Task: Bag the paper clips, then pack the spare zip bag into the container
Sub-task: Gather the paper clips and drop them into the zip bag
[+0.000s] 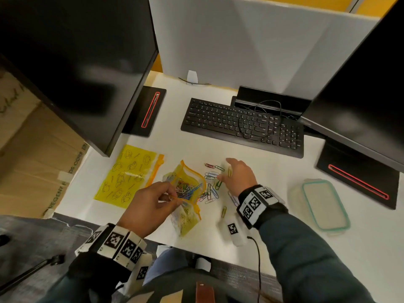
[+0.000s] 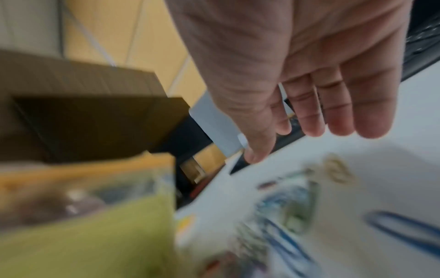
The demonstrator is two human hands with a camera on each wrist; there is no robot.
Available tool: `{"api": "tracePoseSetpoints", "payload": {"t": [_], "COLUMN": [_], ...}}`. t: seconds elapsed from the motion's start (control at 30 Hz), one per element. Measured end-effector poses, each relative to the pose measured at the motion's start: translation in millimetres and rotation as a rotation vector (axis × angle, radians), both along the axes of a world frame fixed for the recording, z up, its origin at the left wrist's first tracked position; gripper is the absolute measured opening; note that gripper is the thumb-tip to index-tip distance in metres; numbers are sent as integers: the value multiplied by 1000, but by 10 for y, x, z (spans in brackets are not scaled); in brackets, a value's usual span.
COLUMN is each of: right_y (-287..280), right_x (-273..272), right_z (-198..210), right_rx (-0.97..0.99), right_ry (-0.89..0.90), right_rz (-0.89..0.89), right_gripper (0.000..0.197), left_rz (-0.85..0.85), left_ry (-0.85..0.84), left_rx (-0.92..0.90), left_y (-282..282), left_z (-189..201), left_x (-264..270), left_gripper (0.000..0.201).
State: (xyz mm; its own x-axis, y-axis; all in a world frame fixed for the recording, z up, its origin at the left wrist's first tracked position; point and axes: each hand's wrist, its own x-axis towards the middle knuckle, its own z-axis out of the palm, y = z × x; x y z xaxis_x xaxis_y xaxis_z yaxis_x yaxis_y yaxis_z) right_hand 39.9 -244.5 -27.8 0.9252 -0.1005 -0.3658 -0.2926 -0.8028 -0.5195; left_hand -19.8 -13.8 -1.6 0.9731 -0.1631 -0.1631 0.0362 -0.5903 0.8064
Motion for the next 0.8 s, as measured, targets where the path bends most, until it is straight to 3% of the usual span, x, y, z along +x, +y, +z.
{"api": "tracePoseSetpoints", "payload": {"t": [0.1, 0.23, 0.3, 0.5, 0.8], "right_y": [-4, 157, 178, 74, -1], "right_x": [38, 29, -17, -176, -174], "right_z": [-223, -286, -304, -397, -308], "right_rx": [-163, -258, -282, -200, -190], "right_ry": [87, 95, 122, -28, -80], "right_rz": [162, 424, 520, 442, 258], "right_gripper": [57, 90, 95, 41, 30], "left_rz": [15, 44, 53, 33, -28], "left_ry": [2, 8, 6, -2, -28], "left_rx": [8, -7, -11, -3, 27], "left_y": [51, 90, 97, 85, 55], "left_z": [0, 22, 27, 24, 2], "left_x": [-22, -24, -18, -9, -10], "left_gripper": [16, 15, 16, 15, 17]}}
